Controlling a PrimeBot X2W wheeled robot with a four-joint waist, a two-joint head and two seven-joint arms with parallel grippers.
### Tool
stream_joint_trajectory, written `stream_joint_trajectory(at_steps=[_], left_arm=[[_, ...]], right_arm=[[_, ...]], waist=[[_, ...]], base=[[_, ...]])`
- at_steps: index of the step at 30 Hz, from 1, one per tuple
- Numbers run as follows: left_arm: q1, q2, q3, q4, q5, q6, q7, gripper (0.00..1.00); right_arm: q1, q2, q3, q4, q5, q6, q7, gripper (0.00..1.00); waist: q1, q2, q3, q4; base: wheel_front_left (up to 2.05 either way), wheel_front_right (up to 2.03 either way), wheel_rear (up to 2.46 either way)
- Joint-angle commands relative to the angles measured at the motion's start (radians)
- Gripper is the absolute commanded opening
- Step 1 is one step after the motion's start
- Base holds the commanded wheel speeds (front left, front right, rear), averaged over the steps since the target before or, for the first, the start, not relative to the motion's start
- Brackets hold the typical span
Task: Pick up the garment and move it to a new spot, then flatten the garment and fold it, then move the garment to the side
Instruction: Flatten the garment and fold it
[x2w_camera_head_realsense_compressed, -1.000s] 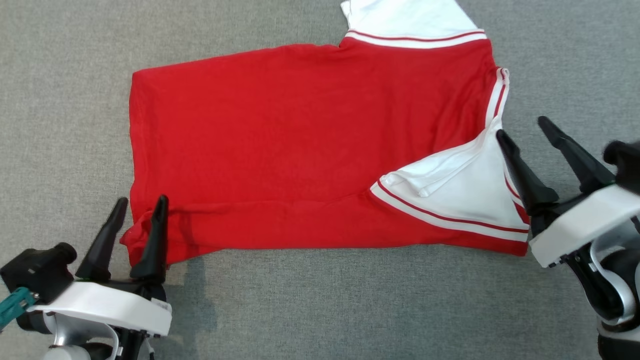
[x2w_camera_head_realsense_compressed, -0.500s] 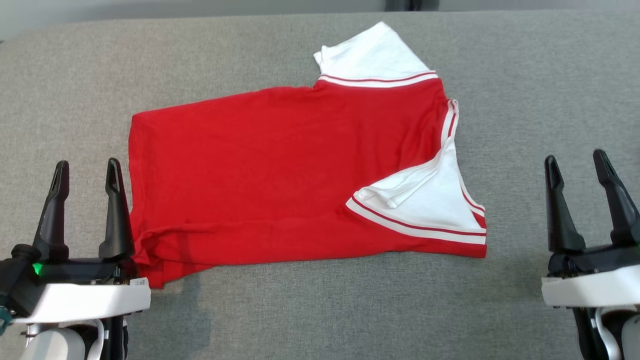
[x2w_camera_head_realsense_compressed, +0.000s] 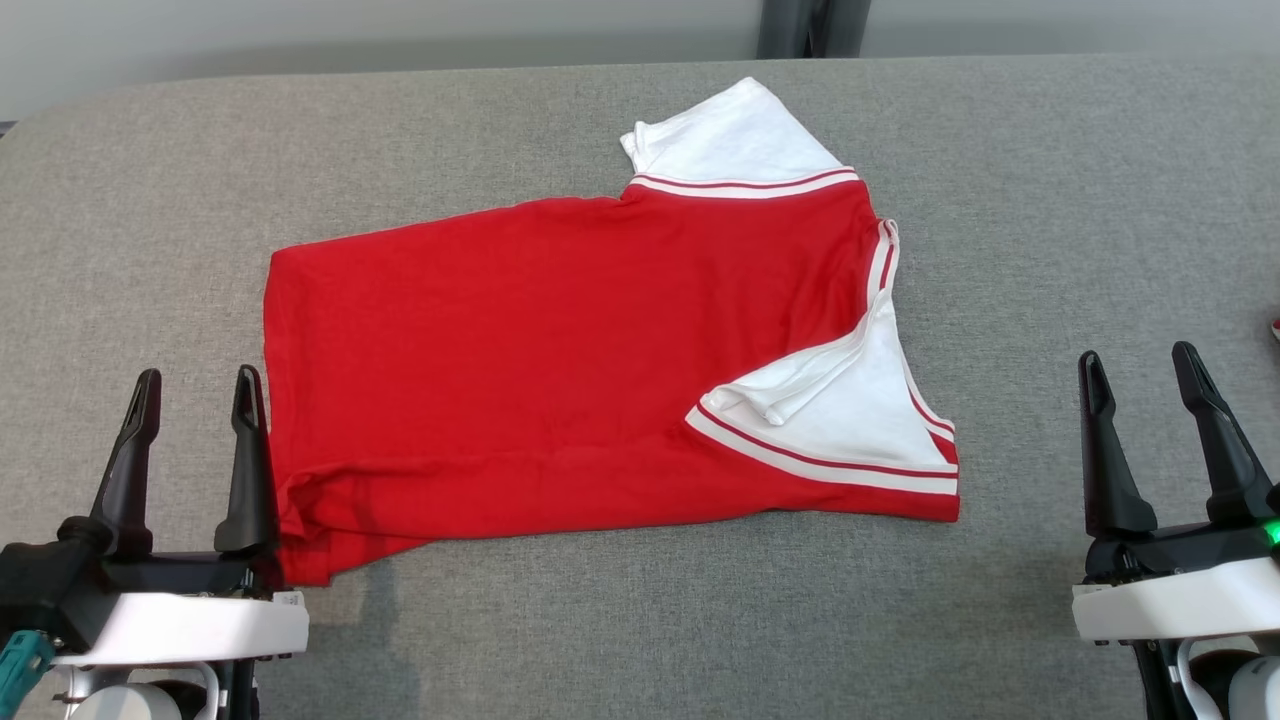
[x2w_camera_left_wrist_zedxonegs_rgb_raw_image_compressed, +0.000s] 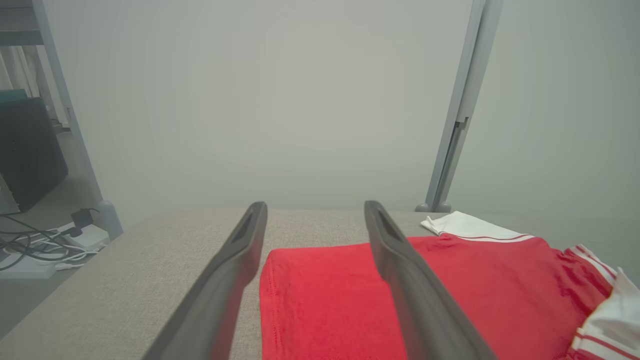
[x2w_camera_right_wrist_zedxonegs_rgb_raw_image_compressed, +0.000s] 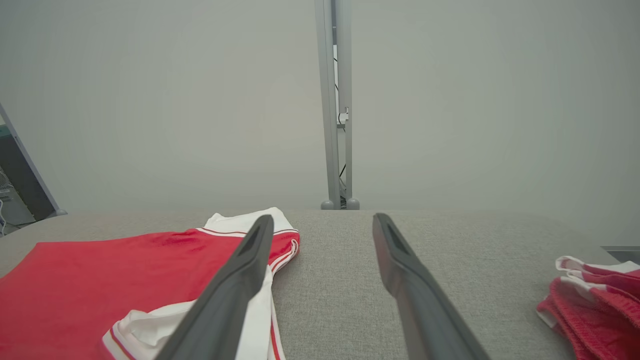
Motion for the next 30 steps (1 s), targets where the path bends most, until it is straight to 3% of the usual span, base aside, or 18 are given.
stream_joint_trajectory(at_steps=[1,9,18,23,30], left_arm=[[-0.006,0.007,-0.001,0.003,0.002,0.0,0.002,1.0],[0.005,-0.014,-0.065,0.07,-0.016,-0.019,0.066,1.0],[0.054,-0.07,-0.104,0.235,-0.09,-0.044,0.107,1.0],[0.025,-0.074,-0.097,0.311,-0.125,-0.062,0.128,1.0],[-0.032,-0.053,-0.074,0.361,-0.132,-0.055,0.128,1.0]], right_arm=[[0.005,-0.001,-0.003,0.002,-0.003,0.0,-0.001,1.0],[0.002,-0.012,0.022,0.026,0.005,0.0,0.031,1.0],[0.019,-0.012,0.085,0.156,0.034,0.0,0.043,1.0],[-0.003,-0.017,0.11,0.214,0.047,0.0,0.061,1.0],[-0.053,-0.025,0.132,0.262,0.065,0.0,0.09,1.0]], waist=[[0.0,0.0,0.0,0.003],[0.0,0.0,0.024,0.015],[0.0,0.0,0.066,0.034],[0.0,0.0,0.078,0.041],[0.0,0.0,0.092,0.036]], base=[[0.0,0.0,0.0],[0.0,0.0,0.0],[0.0,0.0,0.0],[0.0,0.0,0.0],[0.0,0.0,0.0]])
